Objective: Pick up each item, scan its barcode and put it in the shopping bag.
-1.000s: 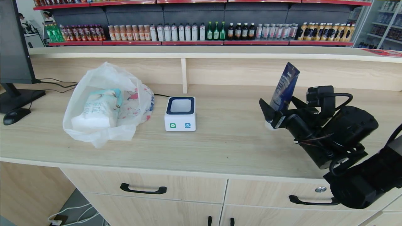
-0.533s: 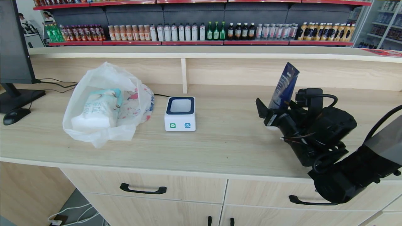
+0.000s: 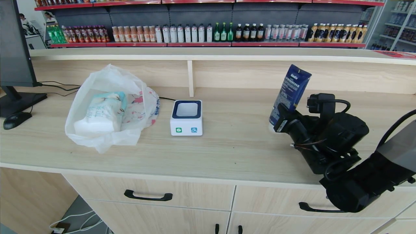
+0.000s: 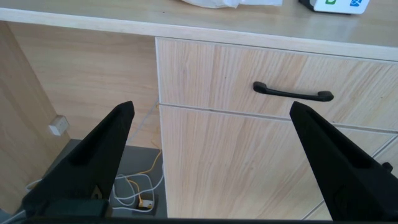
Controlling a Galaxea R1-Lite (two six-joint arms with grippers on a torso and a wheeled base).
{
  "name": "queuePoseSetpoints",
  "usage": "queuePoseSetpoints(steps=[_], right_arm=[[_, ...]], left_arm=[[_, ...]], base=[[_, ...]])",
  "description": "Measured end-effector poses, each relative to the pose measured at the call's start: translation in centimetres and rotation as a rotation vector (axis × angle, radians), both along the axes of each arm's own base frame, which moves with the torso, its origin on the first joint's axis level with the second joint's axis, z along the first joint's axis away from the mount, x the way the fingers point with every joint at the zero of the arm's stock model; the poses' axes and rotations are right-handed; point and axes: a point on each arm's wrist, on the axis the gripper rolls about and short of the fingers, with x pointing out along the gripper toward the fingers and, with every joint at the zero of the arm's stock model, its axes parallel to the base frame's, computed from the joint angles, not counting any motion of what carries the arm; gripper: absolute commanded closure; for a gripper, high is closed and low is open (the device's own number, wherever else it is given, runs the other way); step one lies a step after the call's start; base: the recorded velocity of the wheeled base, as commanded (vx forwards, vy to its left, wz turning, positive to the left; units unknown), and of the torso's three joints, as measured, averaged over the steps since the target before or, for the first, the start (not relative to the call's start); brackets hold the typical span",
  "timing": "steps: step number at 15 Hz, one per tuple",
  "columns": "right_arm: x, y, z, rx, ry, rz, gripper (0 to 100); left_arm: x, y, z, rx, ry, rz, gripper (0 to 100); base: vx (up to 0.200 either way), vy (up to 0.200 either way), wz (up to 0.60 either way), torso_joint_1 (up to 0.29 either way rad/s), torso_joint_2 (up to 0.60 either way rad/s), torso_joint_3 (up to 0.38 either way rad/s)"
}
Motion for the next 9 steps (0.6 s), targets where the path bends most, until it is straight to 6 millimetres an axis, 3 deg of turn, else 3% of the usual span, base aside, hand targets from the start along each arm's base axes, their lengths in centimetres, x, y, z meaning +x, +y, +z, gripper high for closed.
queuePoseSetpoints(steps=[9], right_arm=[[-2.4, -2.3, 1.4, 0.008, -0.004, -0.032, 100]], left_arm=[[0.0, 0.0, 0.0, -0.001, 0.000, -0.001, 0]], base=[[0.000, 0.000, 0.00, 0.000, 0.00, 0.000]])
